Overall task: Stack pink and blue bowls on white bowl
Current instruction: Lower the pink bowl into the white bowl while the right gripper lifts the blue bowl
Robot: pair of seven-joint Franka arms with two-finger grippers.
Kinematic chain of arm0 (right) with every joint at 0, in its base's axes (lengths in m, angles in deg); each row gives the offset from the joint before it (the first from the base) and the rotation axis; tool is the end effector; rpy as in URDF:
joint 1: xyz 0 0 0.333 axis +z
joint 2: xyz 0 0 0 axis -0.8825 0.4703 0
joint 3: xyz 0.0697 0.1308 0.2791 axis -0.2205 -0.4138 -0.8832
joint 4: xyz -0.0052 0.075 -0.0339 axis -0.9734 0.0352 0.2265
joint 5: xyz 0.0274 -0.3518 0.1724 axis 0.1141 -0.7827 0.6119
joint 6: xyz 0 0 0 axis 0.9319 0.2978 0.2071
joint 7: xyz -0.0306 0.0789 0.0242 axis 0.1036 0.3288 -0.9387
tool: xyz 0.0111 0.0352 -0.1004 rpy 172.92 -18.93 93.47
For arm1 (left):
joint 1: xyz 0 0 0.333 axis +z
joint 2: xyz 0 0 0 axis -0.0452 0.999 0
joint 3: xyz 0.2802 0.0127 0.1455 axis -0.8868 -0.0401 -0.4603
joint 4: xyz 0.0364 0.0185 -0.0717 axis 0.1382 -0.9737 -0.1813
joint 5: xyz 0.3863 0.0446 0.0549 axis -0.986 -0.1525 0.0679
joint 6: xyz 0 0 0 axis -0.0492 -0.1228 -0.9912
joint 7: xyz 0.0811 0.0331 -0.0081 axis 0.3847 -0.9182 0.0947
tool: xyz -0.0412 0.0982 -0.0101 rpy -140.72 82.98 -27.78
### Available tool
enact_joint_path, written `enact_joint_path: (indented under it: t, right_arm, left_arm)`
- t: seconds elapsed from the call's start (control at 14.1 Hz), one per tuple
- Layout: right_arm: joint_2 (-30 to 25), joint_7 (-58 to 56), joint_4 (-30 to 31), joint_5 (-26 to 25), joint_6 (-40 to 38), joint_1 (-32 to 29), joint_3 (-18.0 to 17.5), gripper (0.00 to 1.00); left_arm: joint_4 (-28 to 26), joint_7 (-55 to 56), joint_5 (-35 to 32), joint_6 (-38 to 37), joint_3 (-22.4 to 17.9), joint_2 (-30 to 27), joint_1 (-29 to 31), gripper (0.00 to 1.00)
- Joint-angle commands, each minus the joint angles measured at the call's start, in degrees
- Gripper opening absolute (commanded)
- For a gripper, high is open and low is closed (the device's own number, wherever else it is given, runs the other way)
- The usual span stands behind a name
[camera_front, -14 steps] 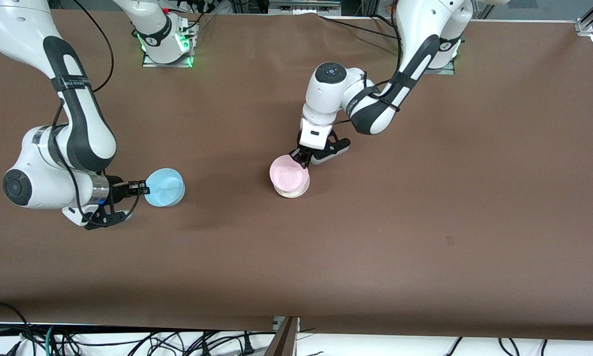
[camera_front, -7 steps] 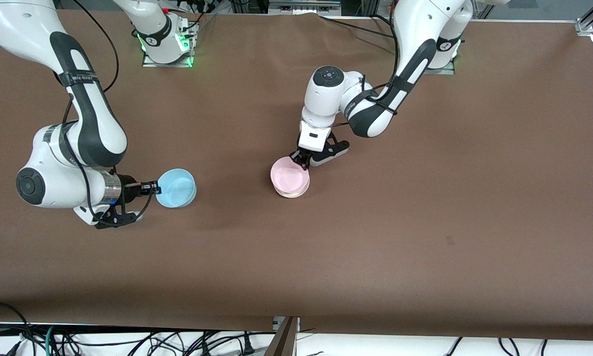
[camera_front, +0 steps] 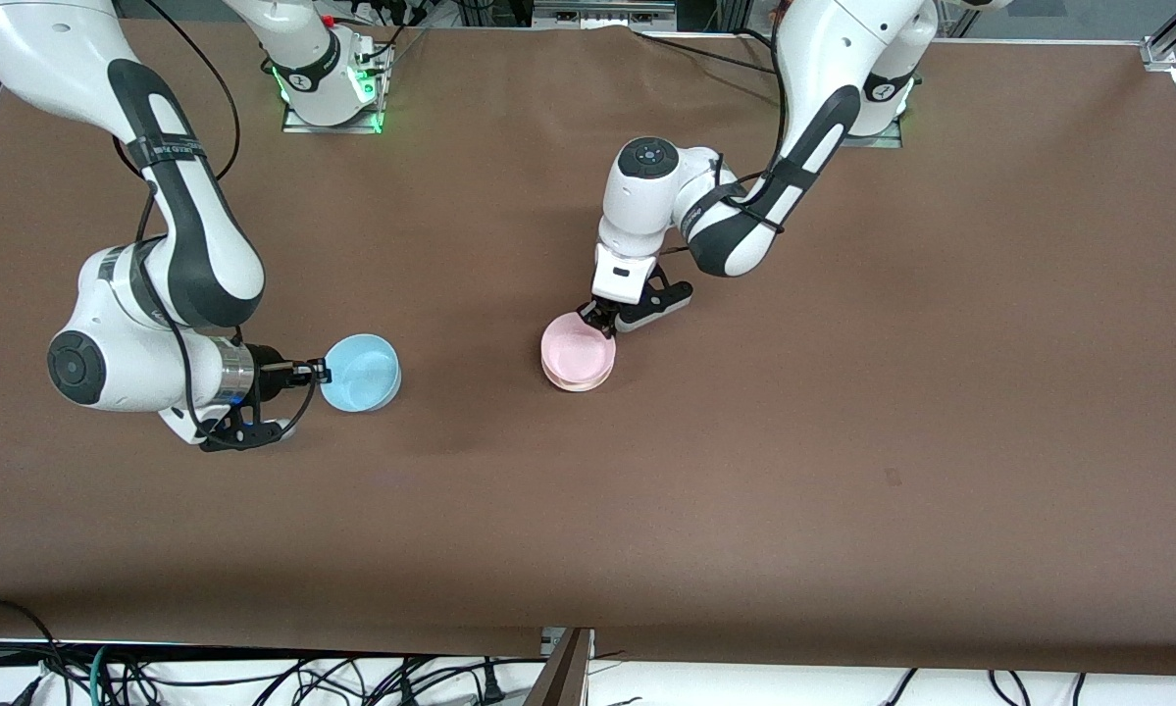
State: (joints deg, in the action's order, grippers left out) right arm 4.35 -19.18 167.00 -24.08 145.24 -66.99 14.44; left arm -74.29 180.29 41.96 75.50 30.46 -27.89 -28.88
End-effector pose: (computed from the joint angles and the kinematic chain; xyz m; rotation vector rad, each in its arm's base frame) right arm 0.6604 0.0977 0.3017 -2.8742 -0.1658 0.3302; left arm 0.4703 -0.4656 0.2307 2.8038 0.8494 0.2954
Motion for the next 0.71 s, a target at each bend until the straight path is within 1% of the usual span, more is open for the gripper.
enact_joint_path:
  t: [0.0, 0.14, 0.35, 0.64]
  right_arm:
    - [-0.3, 3.1, -0.7, 0.9, -1.1, 1.0, -0.3, 0.00]
    - [-0.3, 5.2, -0.8, 0.9, -1.0, 1.5, -1.1, 0.00]
    - [-0.3, 8.5, -2.0, 0.9, -1.1, 1.6, -2.5, 0.00]
    - [-0.2, 10.4, -2.0, 0.9, -1.0, 2.8, -2.9, 0.00]
  left_arm:
    - [1.5, 2.0, -2.1, -0.8, -0.9, 0.9, -1.1, 0.00]
    - [1.6, 3.6, -3.5, -0.8, -0.9, 1.3, -1.1, 0.00]
    - [1.7, 7.6, -7.8, -0.8, -0.9, 1.9, -1.6, 0.00]
    - [2.1, 8.4, -8.4, -0.8, -0.9, 2.2, -1.6, 0.00]
